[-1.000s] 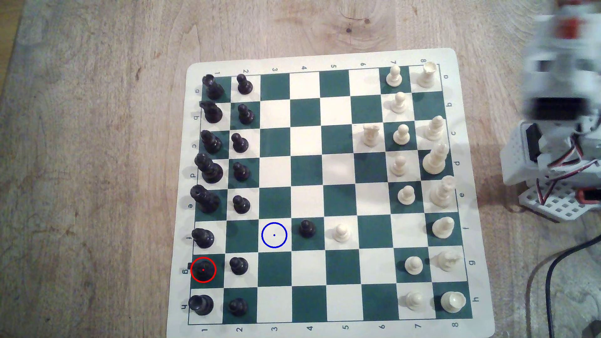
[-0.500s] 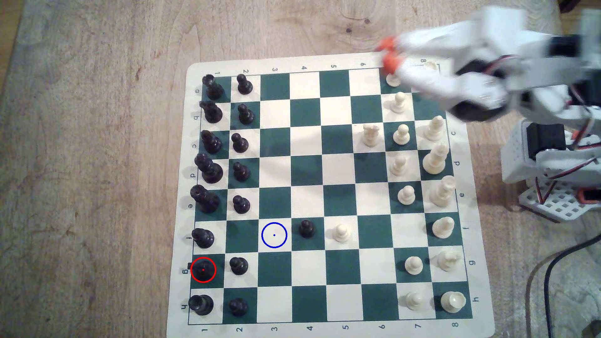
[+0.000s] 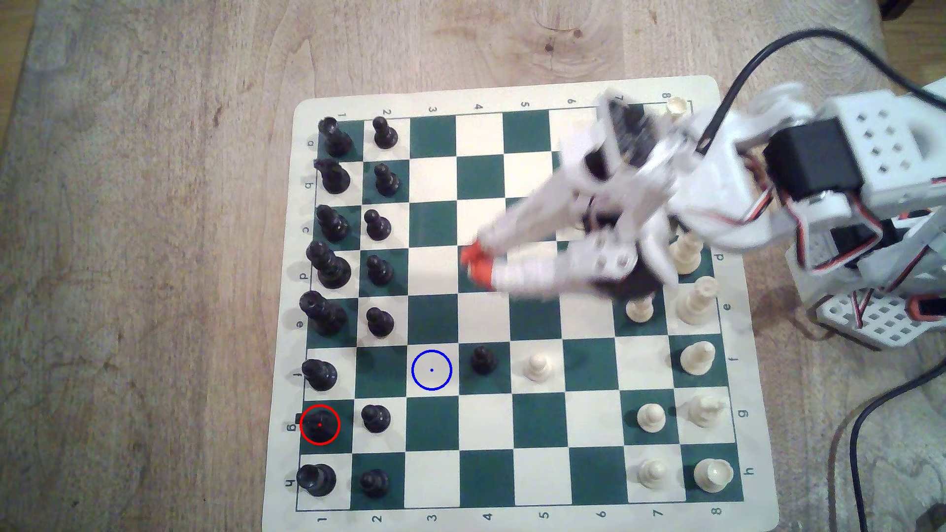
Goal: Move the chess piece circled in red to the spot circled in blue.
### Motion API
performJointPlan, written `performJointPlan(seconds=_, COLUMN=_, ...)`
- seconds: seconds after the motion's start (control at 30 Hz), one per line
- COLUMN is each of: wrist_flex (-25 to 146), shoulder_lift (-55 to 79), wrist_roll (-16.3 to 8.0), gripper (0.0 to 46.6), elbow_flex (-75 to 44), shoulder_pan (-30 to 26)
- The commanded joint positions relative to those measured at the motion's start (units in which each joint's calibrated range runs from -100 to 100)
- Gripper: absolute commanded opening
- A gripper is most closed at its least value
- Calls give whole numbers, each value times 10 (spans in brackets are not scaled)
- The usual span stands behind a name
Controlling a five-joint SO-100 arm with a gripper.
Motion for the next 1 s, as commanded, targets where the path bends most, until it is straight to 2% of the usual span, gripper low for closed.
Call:
performJointPlan(seconds=0.0, wrist_flex=38, shoulder_lift=79, wrist_roll=-14, gripper=7, elbow_flex=-105, shoulder_pan=-18)
performJointPlan(seconds=0.1, wrist_flex=45, shoulder_lift=142, wrist_roll=-16, gripper=16, elbow_flex=-153, shoulder_pan=-28)
performJointPlan(seconds=0.23, wrist_flex=82, shoulder_lift=234, wrist_roll=-19, gripper=26, elbow_flex=-265, shoulder_pan=-11)
performJointPlan(seconds=0.33, wrist_flex=151, shoulder_lift=320, wrist_roll=-38, gripper=36, elbow_flex=-396, shoulder_pan=-12)
performJointPlan(seconds=0.53, wrist_flex=164, shoulder_lift=402, wrist_roll=-63, gripper=57, elbow_flex=-461, shoulder_pan=-29)
performJointPlan(seconds=0.73, wrist_flex=171, shoulder_lift=520, wrist_roll=-84, gripper=74, elbow_flex=-602, shoulder_pan=-40)
performJointPlan(seconds=0.97, wrist_flex=140, shoulder_lift=607, wrist_roll=-85, gripper=85, elbow_flex=-665, shoulder_pan=-37)
